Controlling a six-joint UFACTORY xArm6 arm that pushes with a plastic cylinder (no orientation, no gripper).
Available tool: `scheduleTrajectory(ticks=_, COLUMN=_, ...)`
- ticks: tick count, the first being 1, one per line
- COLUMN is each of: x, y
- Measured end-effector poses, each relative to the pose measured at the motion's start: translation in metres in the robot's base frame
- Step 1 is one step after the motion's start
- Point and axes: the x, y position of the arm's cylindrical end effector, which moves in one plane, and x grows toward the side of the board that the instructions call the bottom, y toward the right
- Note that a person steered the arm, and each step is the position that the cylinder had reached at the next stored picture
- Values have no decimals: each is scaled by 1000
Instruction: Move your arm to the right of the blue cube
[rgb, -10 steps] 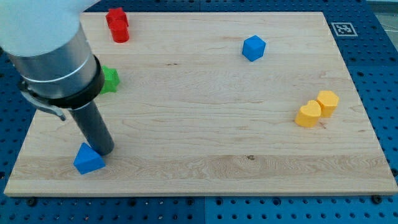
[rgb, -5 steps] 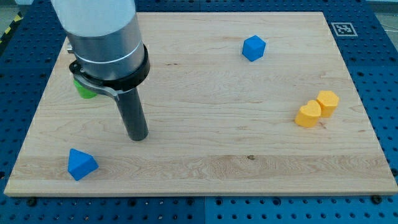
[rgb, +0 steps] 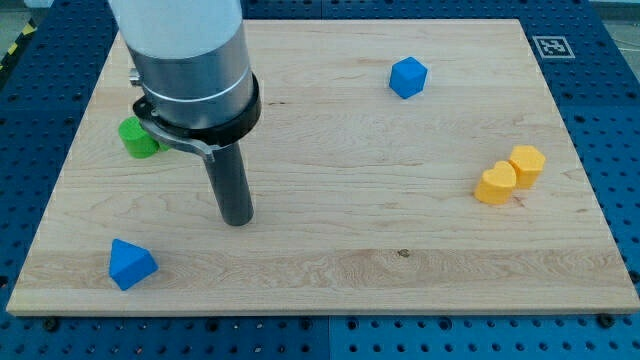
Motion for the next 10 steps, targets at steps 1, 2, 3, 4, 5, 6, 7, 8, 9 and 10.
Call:
scheduleTrajectory(ticks=1, x=0, y=7)
scheduleTrajectory(ticks=2, x=0, y=15)
scheduleTrajectory(ticks=3, x=0, y=21)
scheduleTrajectory(ticks=4, x=0, y=33)
scheduleTrajectory(ticks=5, x=0, y=46)
scheduleTrajectory(ticks=6, x=0, y=60)
scheduleTrajectory(ticks=7, x=0, y=71)
scheduleTrajectory(ticks=8, x=0, y=80)
scheduleTrajectory(ticks=9, x=0, y=86)
scheduleTrajectory(ticks=10, x=0, y=94)
